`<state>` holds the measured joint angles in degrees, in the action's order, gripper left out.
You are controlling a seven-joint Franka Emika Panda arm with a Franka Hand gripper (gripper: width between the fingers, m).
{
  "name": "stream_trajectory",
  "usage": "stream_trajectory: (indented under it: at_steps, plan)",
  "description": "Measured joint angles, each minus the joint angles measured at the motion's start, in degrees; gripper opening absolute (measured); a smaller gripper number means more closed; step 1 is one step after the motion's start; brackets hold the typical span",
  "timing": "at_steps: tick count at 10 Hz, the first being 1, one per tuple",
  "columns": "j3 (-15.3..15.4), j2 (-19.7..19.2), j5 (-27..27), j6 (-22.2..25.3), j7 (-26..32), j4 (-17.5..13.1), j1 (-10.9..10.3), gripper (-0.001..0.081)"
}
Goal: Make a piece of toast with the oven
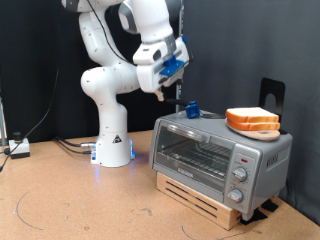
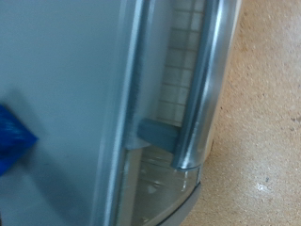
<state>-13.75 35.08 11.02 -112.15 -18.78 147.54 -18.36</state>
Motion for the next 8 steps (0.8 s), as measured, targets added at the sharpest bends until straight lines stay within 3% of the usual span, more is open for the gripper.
stream_trajectory:
  at_steps: [4,8]
  plan:
    - [1.01,-4.23,-1.18,-10.81,-0.14,6.80,0.11,0.0807]
    - [1.48,-7.82,-1.71,-16.14,-0.06,10.13,0.10,0.0807]
